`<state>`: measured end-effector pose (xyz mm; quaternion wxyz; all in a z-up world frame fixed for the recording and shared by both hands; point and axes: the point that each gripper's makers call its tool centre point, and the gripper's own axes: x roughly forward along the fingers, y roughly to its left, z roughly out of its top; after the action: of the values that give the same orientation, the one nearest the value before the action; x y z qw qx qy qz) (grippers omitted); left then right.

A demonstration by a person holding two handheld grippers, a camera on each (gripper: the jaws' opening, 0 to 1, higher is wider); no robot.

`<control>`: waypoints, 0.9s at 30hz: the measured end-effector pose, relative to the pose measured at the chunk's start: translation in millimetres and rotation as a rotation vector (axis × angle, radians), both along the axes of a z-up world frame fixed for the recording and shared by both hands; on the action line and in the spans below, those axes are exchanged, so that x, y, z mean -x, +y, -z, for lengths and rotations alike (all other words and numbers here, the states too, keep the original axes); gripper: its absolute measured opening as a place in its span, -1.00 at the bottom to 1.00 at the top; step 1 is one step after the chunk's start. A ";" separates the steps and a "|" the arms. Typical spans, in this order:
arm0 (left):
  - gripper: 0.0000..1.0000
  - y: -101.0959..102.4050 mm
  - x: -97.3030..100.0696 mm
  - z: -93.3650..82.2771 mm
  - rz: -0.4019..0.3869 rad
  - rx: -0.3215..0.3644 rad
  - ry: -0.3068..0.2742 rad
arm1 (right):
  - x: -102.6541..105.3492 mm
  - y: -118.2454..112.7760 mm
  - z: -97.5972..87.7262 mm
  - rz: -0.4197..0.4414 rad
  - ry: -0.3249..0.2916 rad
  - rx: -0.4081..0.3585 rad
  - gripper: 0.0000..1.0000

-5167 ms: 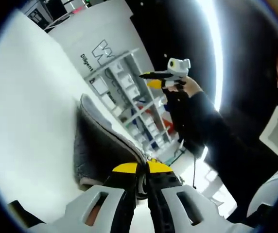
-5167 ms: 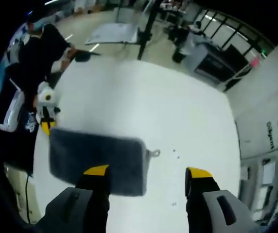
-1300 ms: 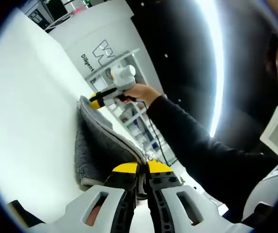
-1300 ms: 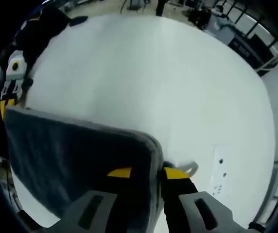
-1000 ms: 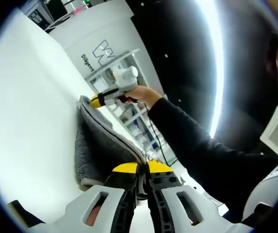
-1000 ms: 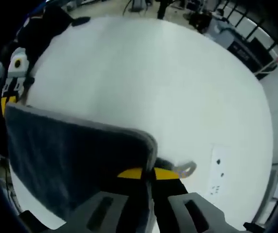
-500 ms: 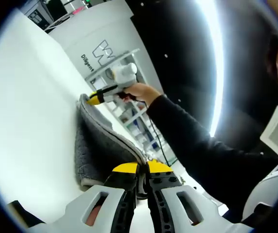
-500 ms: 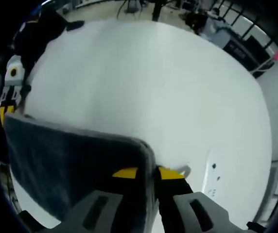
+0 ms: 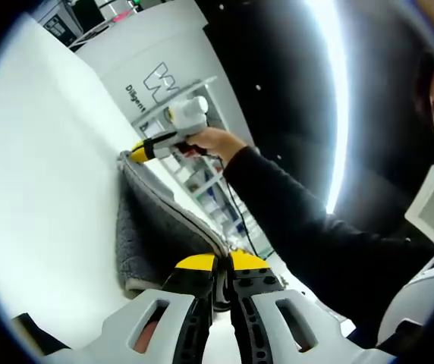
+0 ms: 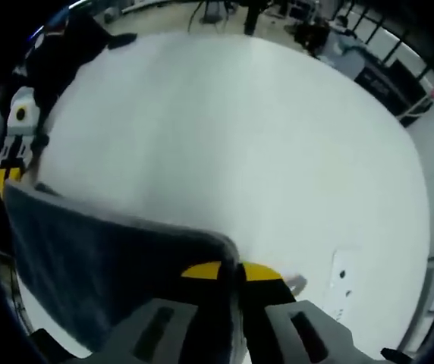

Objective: Open the folded towel by lifting each exposed corner and separating the folded layers until the towel lies flat within the target outline without major curled edges

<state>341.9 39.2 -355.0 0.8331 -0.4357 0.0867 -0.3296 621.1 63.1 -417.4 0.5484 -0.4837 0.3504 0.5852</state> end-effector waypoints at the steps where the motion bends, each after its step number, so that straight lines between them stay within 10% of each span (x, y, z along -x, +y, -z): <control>1: -0.92 -0.2 0.3 0.1 0.000 0.000 0.000 | 0.1 0.6 -1.3 0.002 0.000 -0.005 -0.96; 27: -0.95 -1.6 8.6 -4.9 0.014 -0.095 -0.029 | 0.4 19.3 -20.7 -0.022 -0.072 -0.049 -1.00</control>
<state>333.2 37.6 -350.1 0.8518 -0.3901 0.0932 -0.3371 620.7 82.4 -396.6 0.5658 -0.4948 0.3106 0.5818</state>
